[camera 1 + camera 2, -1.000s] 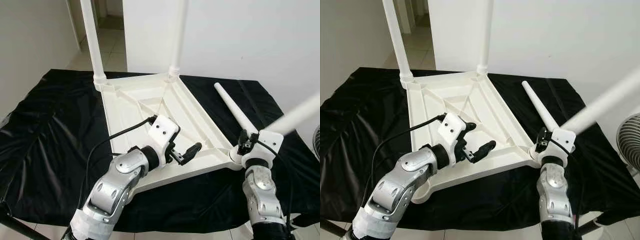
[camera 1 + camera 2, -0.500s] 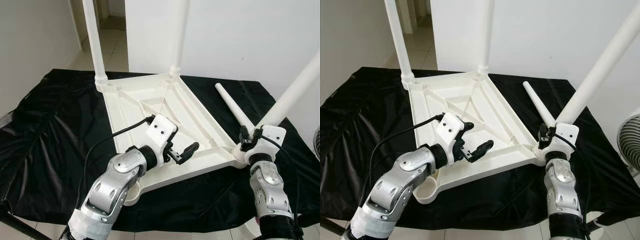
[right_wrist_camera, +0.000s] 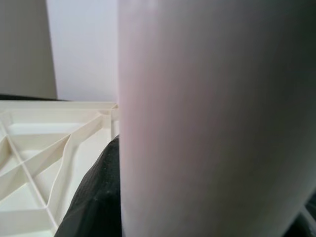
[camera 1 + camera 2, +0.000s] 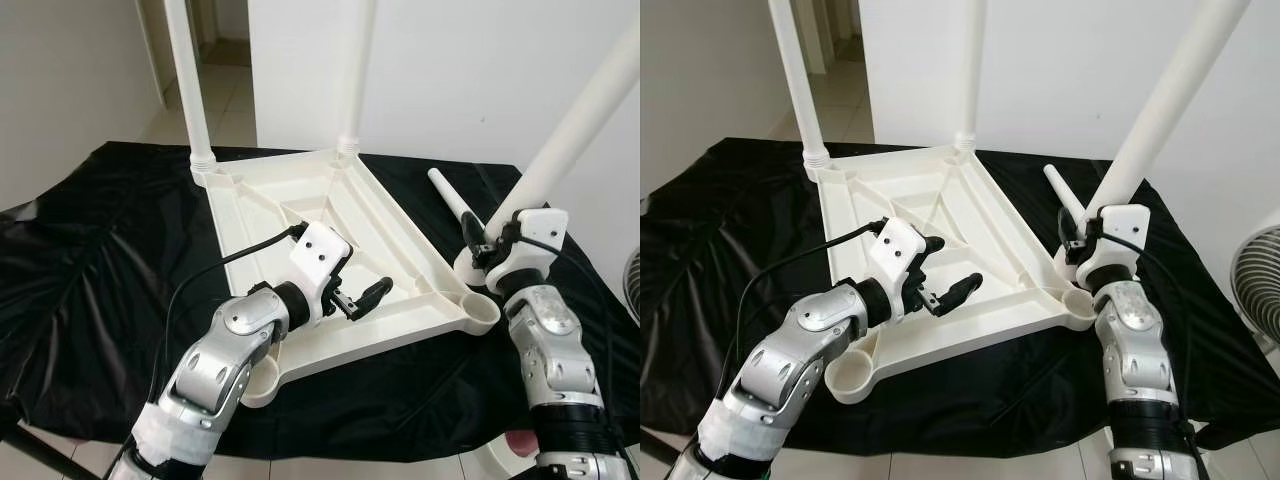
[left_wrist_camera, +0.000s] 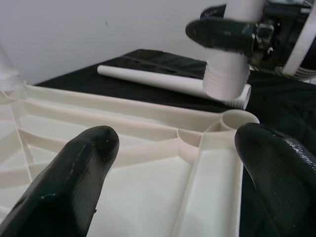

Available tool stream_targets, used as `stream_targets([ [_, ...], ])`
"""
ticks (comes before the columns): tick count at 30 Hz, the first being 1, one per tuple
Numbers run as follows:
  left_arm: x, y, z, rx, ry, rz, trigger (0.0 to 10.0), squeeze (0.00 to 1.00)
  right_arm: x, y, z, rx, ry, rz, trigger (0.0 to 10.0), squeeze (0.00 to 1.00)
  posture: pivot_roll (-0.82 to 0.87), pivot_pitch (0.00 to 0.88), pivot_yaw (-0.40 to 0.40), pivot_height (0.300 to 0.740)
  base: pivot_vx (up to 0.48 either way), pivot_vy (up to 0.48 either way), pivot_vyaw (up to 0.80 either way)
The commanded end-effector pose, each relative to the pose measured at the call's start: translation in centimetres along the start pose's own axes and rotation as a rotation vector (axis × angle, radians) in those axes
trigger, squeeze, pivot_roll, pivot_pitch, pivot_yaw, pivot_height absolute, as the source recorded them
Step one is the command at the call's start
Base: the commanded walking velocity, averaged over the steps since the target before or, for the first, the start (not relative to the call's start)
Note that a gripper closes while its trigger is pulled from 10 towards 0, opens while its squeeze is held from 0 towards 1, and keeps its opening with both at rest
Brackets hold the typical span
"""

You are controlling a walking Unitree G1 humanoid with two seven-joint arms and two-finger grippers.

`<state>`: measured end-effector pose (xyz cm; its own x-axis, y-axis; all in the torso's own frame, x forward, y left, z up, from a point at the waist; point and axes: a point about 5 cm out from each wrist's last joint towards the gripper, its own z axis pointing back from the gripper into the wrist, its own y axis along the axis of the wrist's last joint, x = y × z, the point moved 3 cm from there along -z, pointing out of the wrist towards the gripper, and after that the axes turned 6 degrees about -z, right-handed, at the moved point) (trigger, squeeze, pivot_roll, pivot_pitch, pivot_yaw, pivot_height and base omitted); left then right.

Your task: Building children table

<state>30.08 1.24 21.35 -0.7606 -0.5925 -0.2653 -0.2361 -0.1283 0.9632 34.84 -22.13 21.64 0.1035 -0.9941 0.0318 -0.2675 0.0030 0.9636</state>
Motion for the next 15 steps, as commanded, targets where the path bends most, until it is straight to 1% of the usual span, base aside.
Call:
stream_targets([
  [1, 0.4, 0.8, -0.5, 0.037, -0.083, 0.020, 10.0, 0.80, -0.5, 0.2, -0.3, -0.008, 0.046, -0.003, 10.0, 0.00, -0.03, 0.000, -0.014, 0.740, 0.000, 0.000, 0.00],
  [2, 0.3, 1.5, -0.9, 0.059, -0.094, 0.038, 10.0, 0.00, -0.9, 0.2, -0.4, -0.016, 0.090, 0.010, 10.0, 0.00, -0.02, 0.000, -0.015, 0.740, 0.000, 0.000, 0.00],
  [5, 0.2, 3.5, -1.6, 0.121, -0.135, 0.075, 10.0, 0.00, -2.3, -0.3, -0.2, -0.061, 0.209, 0.053, 10.0, 0.00, -0.02, 0.000, -0.014, 0.740, 0.000, 0.000, 0.00],
  [6, 0.2, 3.5, -1.6, 0.121, -0.135, 0.075, 10.0, 0.00, -2.3, -0.3, -0.2, -0.061, 0.209, 0.053, 10.0, 0.00, -0.02, 0.000, -0.014, 0.740, 0.000, 0.000, 0.00],
  [7, 0.1, 4.1, -1.8, 0.137, -0.150, 0.084, 10.0, 0.00, -2.6, -0.5, -0.1, -0.082, 0.246, 0.067, 10.0, 0.00, -0.02, 0.000, -0.014, 0.740, 0.000, 0.000, 0.00],
  [8, 0.1, 4.1, -1.8, 0.137, -0.150, 0.084, 10.0, 0.00, -2.6, -0.5, -0.1, -0.082, 0.246, 0.067, 10.0, 0.00, -0.02, 0.000, -0.014, 0.740, 0.000, 0.000, 0.00],
  [9, 0.2, 5.0, -2.1, 0.167, -0.175, 0.099, 10.0, 0.00, -3.1, -0.8, 0.0, -0.112, 0.295, 0.081, 10.0, 0.00, -0.02, 0.000, -0.013, 0.740, 0.000, 0.000, 0.00],
  [11, 0.2, 5.5, -2.3, 0.182, -0.188, 0.107, 10.0, 0.00, -3.3, -0.9, 0.0, -0.123, 0.312, 0.086, 10.0, 0.00, -0.02, 0.000, -0.012, 0.740, 0.000, 0.000, 0.00],
  [13, 0.5, 6.4, -2.5, 0.208, -0.220, 0.111, 10.0, 0.00, -3.6, -1.2, 0.2, -0.147, 0.344, 0.089, 10.0, 0.00, -0.02, 0.000, -0.012, 0.740, 0.000, 0.000, 0.00],
  [15, 0.8, 7.2, -2.9, 0.228, -0.249, 0.110, 10.0, 0.00, -3.8, -1.7, 0.4, -0.174, 0.373, 0.111, 10.0, 0.00, -0.02, 0.000, -0.010, 0.740, 0.000, 0.000, 0.00],
])
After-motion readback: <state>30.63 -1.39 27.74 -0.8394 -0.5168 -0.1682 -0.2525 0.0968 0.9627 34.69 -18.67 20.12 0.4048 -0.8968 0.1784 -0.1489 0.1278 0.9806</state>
